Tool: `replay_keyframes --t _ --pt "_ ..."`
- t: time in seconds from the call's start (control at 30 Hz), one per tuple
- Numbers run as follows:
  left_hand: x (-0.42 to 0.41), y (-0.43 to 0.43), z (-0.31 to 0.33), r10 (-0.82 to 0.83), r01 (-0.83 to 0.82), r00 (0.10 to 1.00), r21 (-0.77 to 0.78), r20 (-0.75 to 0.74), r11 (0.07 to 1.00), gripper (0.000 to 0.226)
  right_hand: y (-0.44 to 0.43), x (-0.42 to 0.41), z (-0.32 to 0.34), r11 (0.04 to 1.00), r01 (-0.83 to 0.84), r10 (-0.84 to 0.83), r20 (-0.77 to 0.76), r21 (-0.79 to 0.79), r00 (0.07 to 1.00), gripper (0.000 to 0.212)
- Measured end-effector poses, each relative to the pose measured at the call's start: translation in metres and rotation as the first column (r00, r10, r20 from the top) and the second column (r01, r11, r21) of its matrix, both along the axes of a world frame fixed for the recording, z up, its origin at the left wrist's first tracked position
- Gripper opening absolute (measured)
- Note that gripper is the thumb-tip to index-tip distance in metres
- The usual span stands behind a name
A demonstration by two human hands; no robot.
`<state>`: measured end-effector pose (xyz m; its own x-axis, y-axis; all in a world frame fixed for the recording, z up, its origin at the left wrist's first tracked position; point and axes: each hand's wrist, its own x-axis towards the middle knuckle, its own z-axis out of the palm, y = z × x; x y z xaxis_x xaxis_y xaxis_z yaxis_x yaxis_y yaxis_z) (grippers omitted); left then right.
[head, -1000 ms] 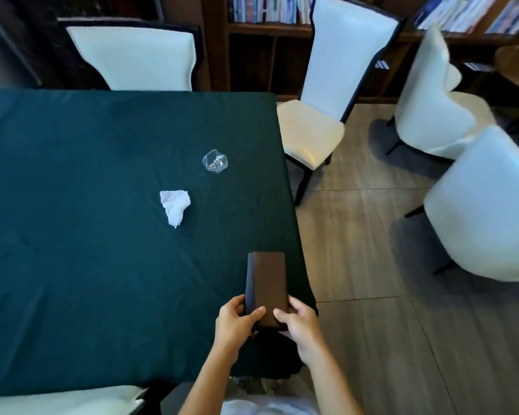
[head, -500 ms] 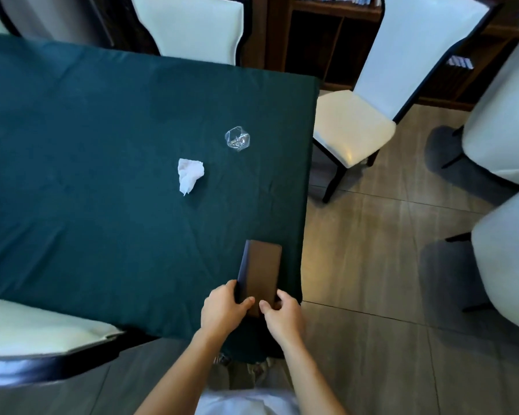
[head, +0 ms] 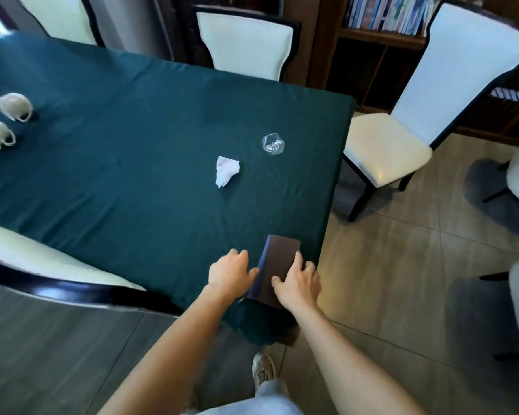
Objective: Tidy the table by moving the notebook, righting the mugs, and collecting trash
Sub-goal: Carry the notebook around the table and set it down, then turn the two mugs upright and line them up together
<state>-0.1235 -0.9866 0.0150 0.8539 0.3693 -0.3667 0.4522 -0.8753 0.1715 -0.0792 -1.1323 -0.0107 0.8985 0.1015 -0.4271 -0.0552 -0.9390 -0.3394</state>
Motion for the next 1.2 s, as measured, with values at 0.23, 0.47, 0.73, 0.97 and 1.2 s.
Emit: replay_keyframes --t 0.23,0.47,0.73,0.97,1.2 --pt "-0.006 0.098 0.094 -0.036 0.014 0.962 0.086 0.269 0.996 0.049 0.090 0.029 0.091 0.952 -0.305 0.294 0.215 0.015 0.931 0.075" --pt "-0.100 0.244 0.169 0.015 -0.157 0.895 0.283 0.446 0.946 0.063 0.218 -0.018 0.179 0.859 -0.509 0.474 0.461 -0.055 0.750 0.077" --pt "-0.252 0.369 0.199 0.232 -0.392 0.864 0.307 0.447 0.867 0.084 0.346 -0.123 0.219 0.793 -0.604 0.545 0.543 -0.084 0.639 0.084" --pt "-0.331 0.435 0.198 0.356 -0.501 0.817 0.250 0.455 0.829 0.088 0.435 -0.198 0.228 0.698 -0.703 0.649 0.536 -0.137 0.539 0.084" --pt "-0.353 0.504 0.191 0.434 -0.562 0.784 0.211 0.445 0.800 0.088 0.522 -0.212 0.225 0.625 -0.766 0.702 0.539 -0.151 0.466 0.084"
